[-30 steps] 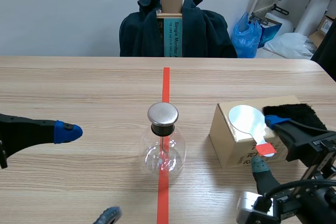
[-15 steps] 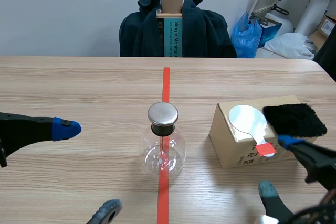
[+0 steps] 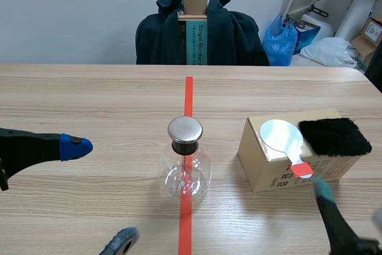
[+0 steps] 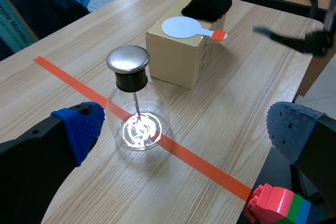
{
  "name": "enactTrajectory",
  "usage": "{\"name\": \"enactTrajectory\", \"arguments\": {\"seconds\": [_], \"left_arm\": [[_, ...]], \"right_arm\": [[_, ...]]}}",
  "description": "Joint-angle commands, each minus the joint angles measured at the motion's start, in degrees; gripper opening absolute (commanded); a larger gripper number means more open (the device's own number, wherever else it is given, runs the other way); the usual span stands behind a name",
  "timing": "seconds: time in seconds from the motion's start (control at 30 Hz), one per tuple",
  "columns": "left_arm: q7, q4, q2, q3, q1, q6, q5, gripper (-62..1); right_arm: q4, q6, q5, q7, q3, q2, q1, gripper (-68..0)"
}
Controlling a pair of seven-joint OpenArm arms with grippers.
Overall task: Do the electroscope experiment.
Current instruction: 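Return to the home posture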
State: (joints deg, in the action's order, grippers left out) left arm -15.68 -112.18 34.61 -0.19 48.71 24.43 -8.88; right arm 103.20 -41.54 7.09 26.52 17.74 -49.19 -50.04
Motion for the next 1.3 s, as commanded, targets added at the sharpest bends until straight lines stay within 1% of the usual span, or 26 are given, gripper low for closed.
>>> {"name": "enactTrajectory", "arguments": {"seconds": [0.0,0.03,0.1,0.17,0.23,0.27,0.33,0.47,0.53,0.6,0.73,0.8,0.9,1.27], "left_arm": [[-1.2,-1.2,-0.31,0.07,-0.02,0.13,-0.57,1.4],[-1.2,-1.2,-0.31,0.07,-0.04,0.13,-0.57,1.4],[-1.22,-1.2,-0.31,0.07,-0.04,0.13,-0.57,1.4],[-1.2,-1.2,-0.31,0.07,-0.02,0.13,-0.57,1.4],[-1.2,-1.2,-0.31,0.07,-0.02,0.13,-0.57,1.4],[-1.2,-1.2,-0.31,0.07,-0.02,0.13,-0.57,1.4],[-1.18,-1.2,-0.31,0.07,-0.02,0.13,-0.57,1.4],[-1.2,-1.2,-0.31,0.07,-0.02,0.13,-0.57,1.4],[-1.18,-1.2,-0.31,0.07,-0.02,0.13,-0.57,1.4],[-1.2,-1.2,-0.31,0.07,-0.02,0.13,-0.57,1.4],[-1.2,-1.2,-0.31,0.07,-0.02,0.13,-0.57,1.4],[-1.2,-1.2,-0.31,0.07,-0.02,0.13,-0.57,1.4],[-1.2,-1.2,-0.31,0.07,-0.02,0.13,-0.57,1.4],[-1.2,-1.2,-0.31,0.07,-0.02,0.13,-0.57,1.4]], "right_arm": [[2.38,-2.05,-2.91,-0.24,-0.13,-1.57,2.4,-2.2],[4.04,-1.27,-5.68,-0.94,-0.28,-2.54,3.23,-2.2],[6.97,1.46,-11.56,-3.13,-0.92,-3.69,5.57,-2.2],[9.05,4.28,-16.98,-5.57,-1.55,-3.98,8.5,-2.2],[10.05,5.92,-22.34,-6.93,-1.79,-3.98,11.15,-2.3],[10.19,7.17,-23.67,-7.19,-1.77,-4.0,12.17,-2.3],[10.19,9.77,-24.22,-7.34,-1.77,-4.39,13.64,-2.3],[10.19,16.79,-25.38,-7.34,-1.79,-6.88,14.99,-2.3],[10.19,19.23,-26.93,-7.34,-1.84,-8.02,16.02,-2.3],[10.16,20.61,-28.3,-7.91,-1.84,-8.76,17.51,-2.3],[10.16,20.92,-30.56,-8.2,-1.84,-8.72,20.52,-2.3],[10.16,22.14,-32.81,-8.22,-1.84,-8.74,21.84,-2.2],[10.16,22.53,-35.82,-8.24,-2.01,-8.72,22.6,-2.2],[10.16,22.58,-36.09,-14.19,-2.03,-8.52,22.4,-2.2]]}}
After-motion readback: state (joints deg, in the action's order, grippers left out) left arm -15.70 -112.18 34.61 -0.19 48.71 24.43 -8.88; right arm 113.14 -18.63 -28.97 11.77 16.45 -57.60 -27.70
